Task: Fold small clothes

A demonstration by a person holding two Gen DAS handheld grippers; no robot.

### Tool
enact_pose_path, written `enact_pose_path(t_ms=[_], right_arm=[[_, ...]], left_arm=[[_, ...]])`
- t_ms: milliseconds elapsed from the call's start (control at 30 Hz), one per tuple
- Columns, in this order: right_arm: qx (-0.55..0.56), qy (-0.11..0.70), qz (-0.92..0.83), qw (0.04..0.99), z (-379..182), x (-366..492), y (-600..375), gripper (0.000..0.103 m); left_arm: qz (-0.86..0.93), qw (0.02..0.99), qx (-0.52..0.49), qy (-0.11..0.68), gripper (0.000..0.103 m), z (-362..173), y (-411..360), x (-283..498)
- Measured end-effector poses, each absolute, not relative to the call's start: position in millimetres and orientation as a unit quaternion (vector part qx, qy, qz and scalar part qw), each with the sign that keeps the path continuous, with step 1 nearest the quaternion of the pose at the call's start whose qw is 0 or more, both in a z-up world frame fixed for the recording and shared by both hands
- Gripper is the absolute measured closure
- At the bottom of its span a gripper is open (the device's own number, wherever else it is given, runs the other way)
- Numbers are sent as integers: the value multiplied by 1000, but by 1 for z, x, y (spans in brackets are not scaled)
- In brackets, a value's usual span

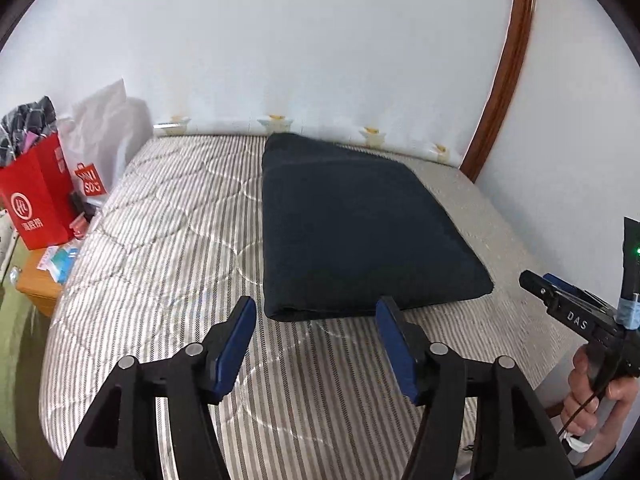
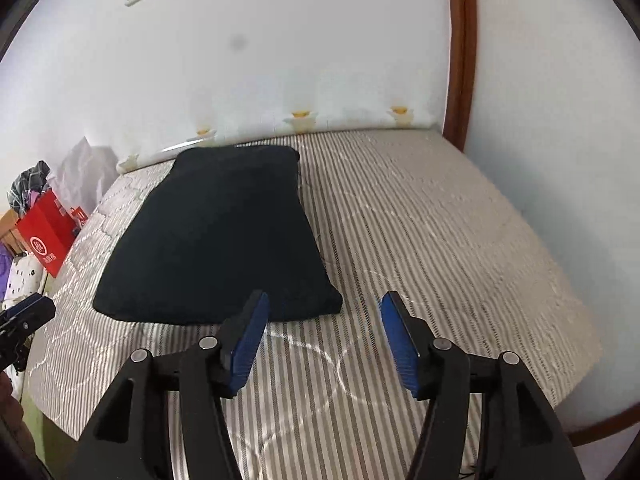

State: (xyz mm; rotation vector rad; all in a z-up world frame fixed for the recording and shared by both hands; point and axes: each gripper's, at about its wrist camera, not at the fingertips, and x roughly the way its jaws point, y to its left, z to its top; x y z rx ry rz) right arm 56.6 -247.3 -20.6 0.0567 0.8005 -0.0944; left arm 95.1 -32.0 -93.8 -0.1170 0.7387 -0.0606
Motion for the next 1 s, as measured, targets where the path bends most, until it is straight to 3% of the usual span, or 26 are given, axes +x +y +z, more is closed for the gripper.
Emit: enact_pose_path(t_ms=[233,400,567,1000], right_arm=[[1,374,-64,925,17,12,-237,40],[0,335,-77,939,41,-26,-234,11],[4,327,-81,942,53,-46,-236,0],[-15,328,-97,940,58,-68,-236,0]], left_arm=[[-10,942,-45,332,32,-65,-44,59],[9,954,-18,299,22,-44,-57,27],[5,956,-9,292,20,-34,-64,10],[5,961,10,276,20,-23,-80,-6]])
